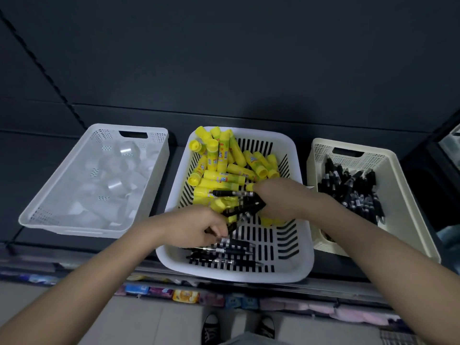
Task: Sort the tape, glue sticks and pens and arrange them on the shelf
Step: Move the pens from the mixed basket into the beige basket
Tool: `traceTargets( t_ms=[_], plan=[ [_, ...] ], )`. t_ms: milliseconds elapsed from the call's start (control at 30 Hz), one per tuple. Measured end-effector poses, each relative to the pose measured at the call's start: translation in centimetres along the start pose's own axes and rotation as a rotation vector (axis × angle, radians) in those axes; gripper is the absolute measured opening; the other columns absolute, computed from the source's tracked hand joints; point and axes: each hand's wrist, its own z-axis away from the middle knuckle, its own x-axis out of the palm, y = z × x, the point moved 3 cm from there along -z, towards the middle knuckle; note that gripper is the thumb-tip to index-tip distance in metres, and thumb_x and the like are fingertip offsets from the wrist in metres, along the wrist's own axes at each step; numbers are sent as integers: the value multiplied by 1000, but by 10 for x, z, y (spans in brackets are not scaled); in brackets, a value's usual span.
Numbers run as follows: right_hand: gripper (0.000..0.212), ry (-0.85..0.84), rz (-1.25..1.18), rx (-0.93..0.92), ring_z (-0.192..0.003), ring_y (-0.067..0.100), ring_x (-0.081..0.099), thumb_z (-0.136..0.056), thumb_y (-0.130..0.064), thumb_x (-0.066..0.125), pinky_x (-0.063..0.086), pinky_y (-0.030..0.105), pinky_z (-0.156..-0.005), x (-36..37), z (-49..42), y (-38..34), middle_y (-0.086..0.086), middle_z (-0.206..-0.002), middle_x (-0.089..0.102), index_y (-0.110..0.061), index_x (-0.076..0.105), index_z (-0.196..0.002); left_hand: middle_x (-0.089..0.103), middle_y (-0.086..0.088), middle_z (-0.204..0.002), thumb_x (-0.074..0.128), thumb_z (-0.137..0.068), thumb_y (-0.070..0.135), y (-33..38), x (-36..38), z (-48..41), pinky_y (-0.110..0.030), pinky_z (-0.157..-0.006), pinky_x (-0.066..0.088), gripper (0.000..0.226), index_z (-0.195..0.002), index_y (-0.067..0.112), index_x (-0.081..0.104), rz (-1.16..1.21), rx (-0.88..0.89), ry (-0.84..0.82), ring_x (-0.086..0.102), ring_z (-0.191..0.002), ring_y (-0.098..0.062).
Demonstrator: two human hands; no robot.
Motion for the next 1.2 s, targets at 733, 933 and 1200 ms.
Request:
traceTargets(
  t_ms=[733,933,1200],
  plan=[
    [26,242,-663,168,-52,11,41,-83,-1,52,28,14,-37,-20,9,26,-1,-64,43,-19,41,-68,46,6,-70,62,-81,13,15,25,-34,-26,-50,31,19,-82,18,44,-120,-3,112,46,-62,-14],
    [21,364,-919,243,-58,13,42,-81,0,54,32,27,-53,-25,25,39,0,-65,44,-18,46,-73,47,4,-65,59,-94,22,32,2,-37,-18,-46,33,19,-88,5,51,254,-25,337,45,-48,-1],
    [13,556,-1453,346,-49,14,48,-84,4,52,38,25,-43,-21,68,77,7,-60,49,-9,49,-84,49,-6,-55,52,-98,18,84,-18,-64,-28,-50,36,22,-80,7,46,729,-40,486,43,-45,-16]
  ],
)
